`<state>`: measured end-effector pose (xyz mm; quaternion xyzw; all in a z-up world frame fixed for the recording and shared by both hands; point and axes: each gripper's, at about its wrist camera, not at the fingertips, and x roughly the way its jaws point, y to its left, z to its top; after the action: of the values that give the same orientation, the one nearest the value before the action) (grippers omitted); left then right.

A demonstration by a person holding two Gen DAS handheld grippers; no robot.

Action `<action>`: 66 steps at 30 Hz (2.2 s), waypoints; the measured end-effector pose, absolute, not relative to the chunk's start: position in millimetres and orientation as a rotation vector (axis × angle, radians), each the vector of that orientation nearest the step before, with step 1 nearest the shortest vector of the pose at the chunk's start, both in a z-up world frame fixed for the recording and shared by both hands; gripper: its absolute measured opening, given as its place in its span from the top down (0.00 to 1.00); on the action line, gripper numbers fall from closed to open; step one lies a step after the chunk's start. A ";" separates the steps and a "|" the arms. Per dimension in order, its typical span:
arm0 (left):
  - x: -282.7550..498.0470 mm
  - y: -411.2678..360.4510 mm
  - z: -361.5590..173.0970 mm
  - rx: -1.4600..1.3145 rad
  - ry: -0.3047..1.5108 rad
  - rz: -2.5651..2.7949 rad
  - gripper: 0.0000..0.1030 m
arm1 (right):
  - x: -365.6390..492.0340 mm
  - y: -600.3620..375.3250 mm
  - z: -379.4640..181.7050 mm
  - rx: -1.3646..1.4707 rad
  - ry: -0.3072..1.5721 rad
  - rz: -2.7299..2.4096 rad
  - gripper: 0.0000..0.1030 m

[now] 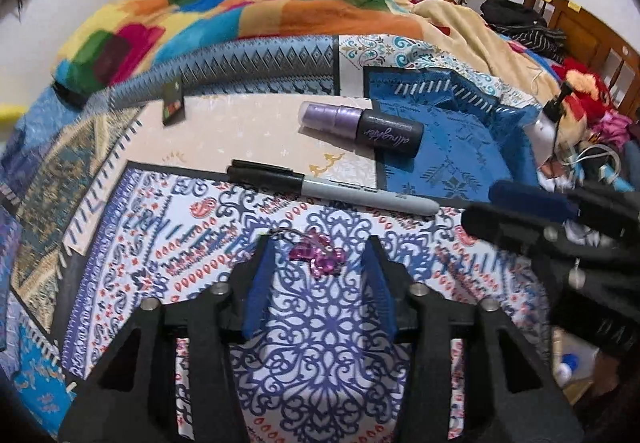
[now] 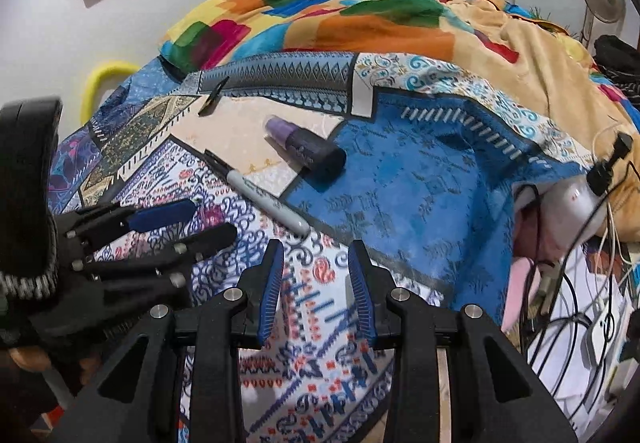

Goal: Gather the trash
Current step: 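Grasp the pink hair clip with the left tool while the right tool grasps the black Sharpie marker, then carry the clip with the left tool while the right tool carries the marker to the bucket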

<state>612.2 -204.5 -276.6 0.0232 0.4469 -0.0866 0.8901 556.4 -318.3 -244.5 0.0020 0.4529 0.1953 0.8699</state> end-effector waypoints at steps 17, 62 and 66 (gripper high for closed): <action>597.1 -149.9 -257.6 -0.152 0.953 -0.242 0.72 | 593.6 -258.7 -264.0 -0.161 0.981 0.525 0.71; 388.8 -36.3 -69.3 -0.159 0.717 0.000 0.71 | 415.6 -199.9 -85.7 -0.053 0.808 0.571 0.90; 362.9 -18.5 -64.9 -0.169 0.709 0.033 0.71 | 394.5 -180.9 -77.3 -0.058 0.800 0.605 0.90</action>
<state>362.9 -18.5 -64.9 -0.0826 0.3469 0.0162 0.9341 394.5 -180.9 -77.3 -0.0280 0.3835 0.2901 0.8763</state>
